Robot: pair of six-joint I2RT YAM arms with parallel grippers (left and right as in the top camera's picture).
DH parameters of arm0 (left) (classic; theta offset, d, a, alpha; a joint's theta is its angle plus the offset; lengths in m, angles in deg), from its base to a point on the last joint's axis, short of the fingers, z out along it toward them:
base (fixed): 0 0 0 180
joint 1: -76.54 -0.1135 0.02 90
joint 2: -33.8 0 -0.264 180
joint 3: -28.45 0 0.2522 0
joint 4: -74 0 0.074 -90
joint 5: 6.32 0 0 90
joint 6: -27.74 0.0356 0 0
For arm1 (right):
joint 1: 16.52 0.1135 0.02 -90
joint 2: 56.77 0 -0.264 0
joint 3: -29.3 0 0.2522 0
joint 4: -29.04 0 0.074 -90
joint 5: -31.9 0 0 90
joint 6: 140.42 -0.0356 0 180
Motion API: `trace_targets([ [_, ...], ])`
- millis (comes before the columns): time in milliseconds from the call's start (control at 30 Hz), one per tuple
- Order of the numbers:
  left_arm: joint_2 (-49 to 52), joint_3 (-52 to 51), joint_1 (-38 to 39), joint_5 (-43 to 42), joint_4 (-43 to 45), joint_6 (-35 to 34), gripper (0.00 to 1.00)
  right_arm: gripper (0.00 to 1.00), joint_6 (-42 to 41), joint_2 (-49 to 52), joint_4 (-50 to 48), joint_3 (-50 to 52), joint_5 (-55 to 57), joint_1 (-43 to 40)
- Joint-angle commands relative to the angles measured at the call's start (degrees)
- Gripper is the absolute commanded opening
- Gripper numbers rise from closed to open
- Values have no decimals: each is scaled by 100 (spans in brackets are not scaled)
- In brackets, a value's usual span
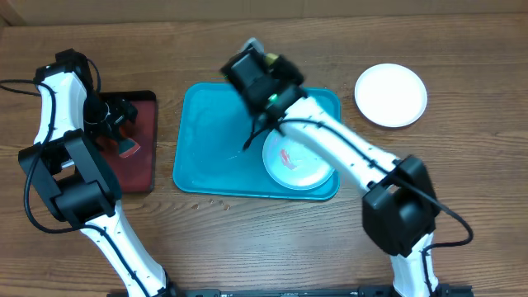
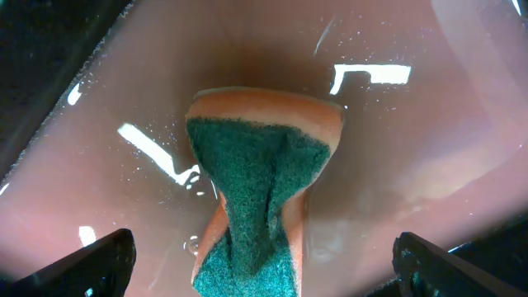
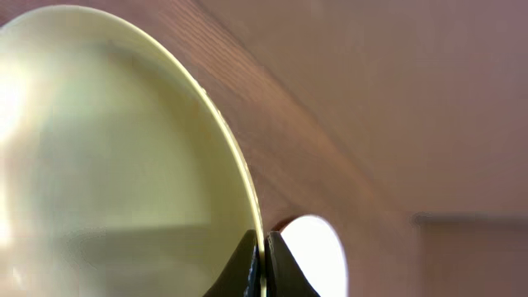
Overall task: Clean dirty plates on tray and stack at the side
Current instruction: 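Lift the yellow plate with the right gripper and stack it on the white plate, then reach the right gripper to the light-blue plate rim and grip it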
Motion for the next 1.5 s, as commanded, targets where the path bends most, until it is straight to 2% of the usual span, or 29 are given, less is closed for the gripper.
trace_targets([
  [0,-4,-28,-22,-42,4,31,100,4,-1266,-901,129,-341,-885,-557],
  [233,-4,-28,-22,-42,4,31,100,4,-2151,-1342,859,-326,-4524,-2855],
  [367,-4,-28,-22,-42,4,31,100,4,-2374,-1202,1241,-39,-5643,-4186],
  [533,-4,-28,-22,-44,2,28,100,4,-2400,-914,1311,459,-6096,-5281],
  [667,-4,-28,-22,-42,2,28,100,4,-2398,-636,1108,903,-6413,-5687],
  [933,-4,-28,-22,-42,-2,31,100,4,-2428,-90,691,1147,-6312,-5696],
  [1067,-4,-28,-22,-42,0,31,100,4,-2739,-17,514,1147,-5954,-5696],
  [1100,-4,-28,-22,-42,0,31,100,7,-2741,-20,490,1145,-5958,-5696],
  [1133,-4,-28,-22,-42,0,31,100,17,-2739,-20,492,1141,-5989,-5696],
  [1167,-4,-28,-22,-42,0,28,100,42,-2739,-20,522,1141,-6092,-5696],
  [1200,-4,-28,-22,-42,0,31,100,62,-2710,-20,584,1141,-6249,-5696],
  [1233,-4,-28,-22,-42,0,31,100,77,-2667,-20,656,1141,-6467,-5692],
  [1267,-4,-28,-22,-44,0,31,100,81,-2566,-20,726,1141,-6752,-5685],
  [1467,-4,-28,-22,-42,2,28,100,82,-625,-20,1226,1141,-9123,-5386],
])
